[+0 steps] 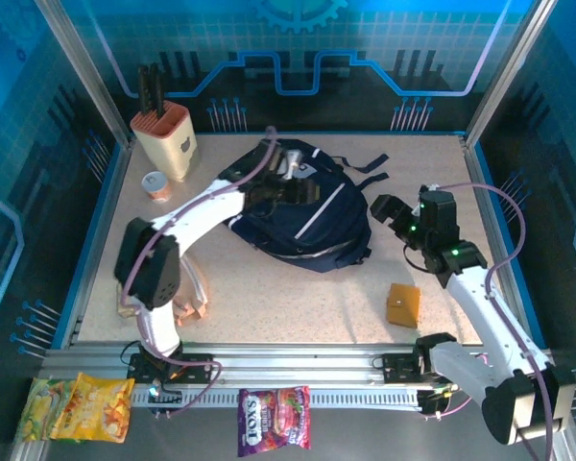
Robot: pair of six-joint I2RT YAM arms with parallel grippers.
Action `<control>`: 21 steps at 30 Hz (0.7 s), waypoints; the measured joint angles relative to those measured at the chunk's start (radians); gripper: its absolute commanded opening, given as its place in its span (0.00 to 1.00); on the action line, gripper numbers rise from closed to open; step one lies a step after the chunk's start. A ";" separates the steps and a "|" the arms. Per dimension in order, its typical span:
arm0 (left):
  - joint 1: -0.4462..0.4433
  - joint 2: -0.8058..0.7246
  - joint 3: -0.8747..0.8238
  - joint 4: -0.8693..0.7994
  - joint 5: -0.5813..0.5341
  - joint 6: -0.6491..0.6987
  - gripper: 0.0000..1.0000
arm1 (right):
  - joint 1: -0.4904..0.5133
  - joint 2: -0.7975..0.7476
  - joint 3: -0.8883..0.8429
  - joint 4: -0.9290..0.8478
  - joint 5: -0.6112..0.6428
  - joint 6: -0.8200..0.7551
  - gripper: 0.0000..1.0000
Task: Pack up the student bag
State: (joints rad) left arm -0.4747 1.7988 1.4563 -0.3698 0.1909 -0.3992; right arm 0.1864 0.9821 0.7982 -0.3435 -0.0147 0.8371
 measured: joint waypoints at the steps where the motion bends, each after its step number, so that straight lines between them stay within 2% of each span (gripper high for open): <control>1: 0.029 -0.041 -0.053 0.003 -0.006 -0.027 0.66 | 0.015 0.018 0.000 0.001 -0.002 -0.005 0.94; 6: 0.177 -0.211 -0.303 0.038 -0.029 -0.187 0.65 | 0.086 0.103 0.003 0.018 -0.014 -0.008 0.95; 9: 0.233 -0.257 -0.428 0.072 -0.033 -0.278 0.65 | 0.122 0.148 0.013 0.028 -0.017 -0.004 0.94; 15: 0.299 -0.263 -0.602 0.190 -0.017 -0.436 0.68 | 0.196 0.200 0.047 0.041 -0.010 0.002 0.94; 21: 0.309 -0.216 -0.636 0.311 -0.005 -0.546 0.67 | 0.270 0.236 0.049 0.046 0.015 0.026 0.93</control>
State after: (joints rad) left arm -0.1661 1.5829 0.8207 -0.0593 0.1864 -0.9451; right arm 0.4564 1.2179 0.8474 -0.2974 0.0006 0.8635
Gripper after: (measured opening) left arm 0.672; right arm 0.935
